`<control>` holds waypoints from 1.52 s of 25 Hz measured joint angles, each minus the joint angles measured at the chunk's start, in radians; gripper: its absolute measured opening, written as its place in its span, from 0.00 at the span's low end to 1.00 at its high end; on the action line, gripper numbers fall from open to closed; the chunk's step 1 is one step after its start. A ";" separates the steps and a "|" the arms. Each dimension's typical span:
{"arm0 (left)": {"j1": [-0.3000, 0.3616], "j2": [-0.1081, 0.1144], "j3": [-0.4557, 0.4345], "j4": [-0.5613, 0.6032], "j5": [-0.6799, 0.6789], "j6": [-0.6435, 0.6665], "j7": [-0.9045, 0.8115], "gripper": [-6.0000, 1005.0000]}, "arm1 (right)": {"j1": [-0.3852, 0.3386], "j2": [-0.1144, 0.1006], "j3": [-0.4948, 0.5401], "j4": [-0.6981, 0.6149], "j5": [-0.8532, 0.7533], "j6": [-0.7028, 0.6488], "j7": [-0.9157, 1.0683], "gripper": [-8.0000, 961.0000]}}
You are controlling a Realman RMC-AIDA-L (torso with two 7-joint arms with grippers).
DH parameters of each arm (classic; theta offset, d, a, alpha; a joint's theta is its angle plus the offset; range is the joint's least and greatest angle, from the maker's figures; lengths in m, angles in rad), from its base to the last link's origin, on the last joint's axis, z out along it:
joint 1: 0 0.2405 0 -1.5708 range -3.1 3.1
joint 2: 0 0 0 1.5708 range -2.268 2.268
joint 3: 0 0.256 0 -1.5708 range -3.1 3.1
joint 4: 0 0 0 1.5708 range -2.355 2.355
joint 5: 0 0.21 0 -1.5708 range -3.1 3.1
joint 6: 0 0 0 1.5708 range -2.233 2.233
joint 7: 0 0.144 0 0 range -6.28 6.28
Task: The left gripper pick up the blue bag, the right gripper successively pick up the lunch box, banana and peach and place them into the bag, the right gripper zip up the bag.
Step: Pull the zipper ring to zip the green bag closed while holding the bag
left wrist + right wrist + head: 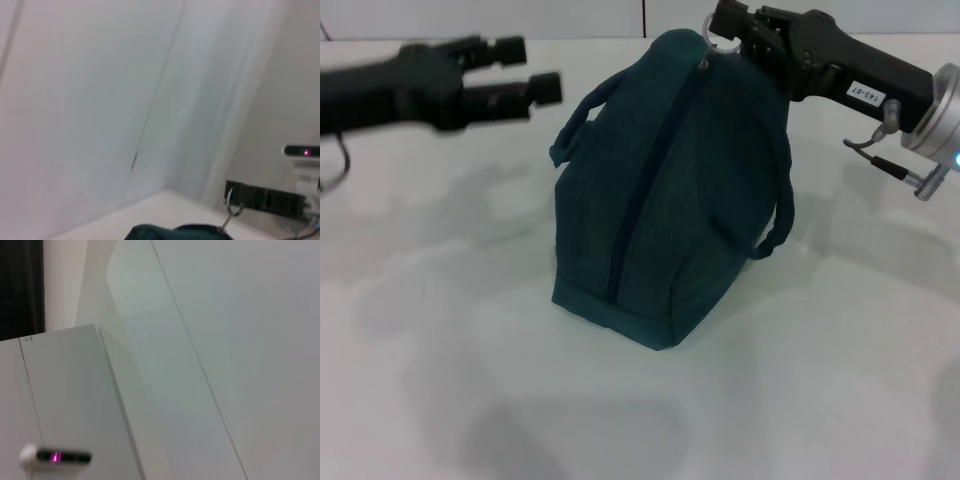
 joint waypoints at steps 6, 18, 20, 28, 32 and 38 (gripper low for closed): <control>-0.145 -0.008 0.144 0.396 0.239 0.000 -0.472 0.85 | 0.000 0.000 -0.005 -0.001 0.021 0.001 0.000 0.10; -0.237 -0.021 0.572 0.698 0.623 -0.015 -1.072 0.87 | -0.004 0.000 -0.006 -0.002 0.023 0.001 -0.001 0.10; -0.233 -0.021 0.595 0.699 0.647 -0.025 -1.091 0.87 | -0.004 0.000 -0.007 -0.002 0.023 0.001 -0.001 0.10; -0.227 -0.022 0.700 0.702 0.771 -0.064 -1.143 0.85 | -0.006 0.000 -0.008 -0.002 0.023 -0.005 -0.001 0.11; -0.224 -0.022 0.711 0.708 0.787 -0.069 -1.153 0.84 | -0.006 0.000 -0.008 -0.001 0.023 -0.006 -0.001 0.11; -0.198 -0.022 0.723 0.728 0.770 -0.096 -1.129 0.79 | -0.008 0.000 -0.008 0.000 0.023 -0.007 0.000 0.11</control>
